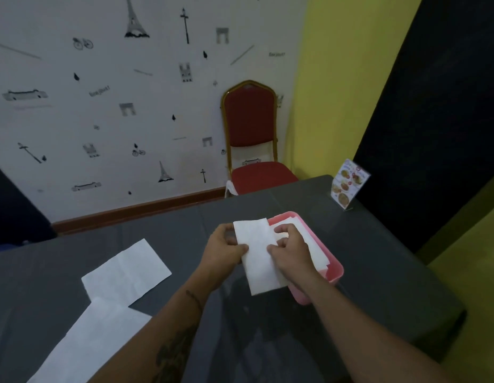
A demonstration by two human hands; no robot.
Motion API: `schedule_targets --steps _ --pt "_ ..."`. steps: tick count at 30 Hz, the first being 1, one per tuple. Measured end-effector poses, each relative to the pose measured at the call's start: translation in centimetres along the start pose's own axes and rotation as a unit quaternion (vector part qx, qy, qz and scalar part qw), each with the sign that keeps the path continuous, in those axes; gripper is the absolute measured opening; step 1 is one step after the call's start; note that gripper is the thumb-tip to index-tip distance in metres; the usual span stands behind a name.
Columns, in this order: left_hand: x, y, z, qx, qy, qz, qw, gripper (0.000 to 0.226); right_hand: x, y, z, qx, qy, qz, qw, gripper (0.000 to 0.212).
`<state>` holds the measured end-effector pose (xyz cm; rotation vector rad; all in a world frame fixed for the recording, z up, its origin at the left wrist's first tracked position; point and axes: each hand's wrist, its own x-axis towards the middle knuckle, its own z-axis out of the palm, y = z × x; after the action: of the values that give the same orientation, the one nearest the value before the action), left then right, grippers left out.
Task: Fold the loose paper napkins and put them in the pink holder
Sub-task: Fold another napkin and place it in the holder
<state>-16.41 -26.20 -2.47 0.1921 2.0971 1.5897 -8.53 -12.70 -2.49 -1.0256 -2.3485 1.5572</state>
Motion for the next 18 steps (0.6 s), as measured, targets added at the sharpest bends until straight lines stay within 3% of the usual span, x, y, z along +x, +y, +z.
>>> schedule_targets --steps 3,9,13,15,18 --pt "1.1 0.9 2.9 0.022 0.043 0.012 0.999 0.059 1.1 0.3 -2.2 -0.015 0.026 -0.023 0.999 0.035" --pt "2.9 0.8 7.9 0.078 0.049 0.029 0.995 0.039 4.8 2.0 -5.9 -0.104 0.050 -0.044 0.992 0.029" --pt "4.0 0.3 9.7 0.169 0.012 0.029 0.985 0.043 7.0 3.6 -6.5 -0.192 0.029 -0.054 0.980 0.032" --pt "4.4 -0.1 9.9 0.287 -0.037 0.044 0.956 0.047 7.1 4.2 -6.8 -0.266 0.041 -0.097 0.958 0.033" --pt "4.4 -0.7 9.5 0.497 -0.076 0.121 0.856 0.050 6.4 5.4 -6.5 -0.365 0.045 -0.185 0.911 0.035"
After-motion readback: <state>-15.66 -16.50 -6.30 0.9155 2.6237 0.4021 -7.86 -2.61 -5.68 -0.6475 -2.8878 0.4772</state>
